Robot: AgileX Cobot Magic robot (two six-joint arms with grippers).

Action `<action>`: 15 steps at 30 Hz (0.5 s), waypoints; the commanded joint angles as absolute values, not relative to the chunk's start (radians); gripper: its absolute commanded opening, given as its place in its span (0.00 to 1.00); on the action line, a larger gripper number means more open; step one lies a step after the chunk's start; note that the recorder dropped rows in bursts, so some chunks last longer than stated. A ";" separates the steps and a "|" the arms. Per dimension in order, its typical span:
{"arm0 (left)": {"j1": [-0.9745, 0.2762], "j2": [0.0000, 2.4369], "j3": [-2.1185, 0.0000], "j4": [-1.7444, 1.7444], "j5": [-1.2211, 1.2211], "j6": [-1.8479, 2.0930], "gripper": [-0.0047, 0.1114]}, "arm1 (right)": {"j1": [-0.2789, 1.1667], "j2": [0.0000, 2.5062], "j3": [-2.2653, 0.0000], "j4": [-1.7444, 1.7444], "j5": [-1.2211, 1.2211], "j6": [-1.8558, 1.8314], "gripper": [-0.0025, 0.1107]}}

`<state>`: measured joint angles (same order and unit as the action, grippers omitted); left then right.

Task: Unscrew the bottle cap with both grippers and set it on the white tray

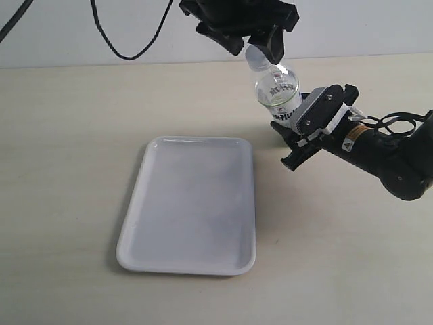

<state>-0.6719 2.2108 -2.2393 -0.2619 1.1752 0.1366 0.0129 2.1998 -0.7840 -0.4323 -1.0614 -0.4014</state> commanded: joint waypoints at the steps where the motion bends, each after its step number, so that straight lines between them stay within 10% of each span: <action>1: -0.668 2.182 -2.274 -0.232 1.166 0.326 0.62 | 0.012 2.199 -0.786 -0.430 -1.042 -0.396 0.02; 15: -0.668 2.182 -2.292 -0.224 1.221 1.161 0.62 | 0.012 2.199 -0.786 -0.430 -1.042 -0.396 0.02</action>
<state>-0.6698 2.1933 -2.2864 -0.2234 1.2174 1.0577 0.0129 2.1998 -0.7840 -0.4323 -1.0614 -0.3994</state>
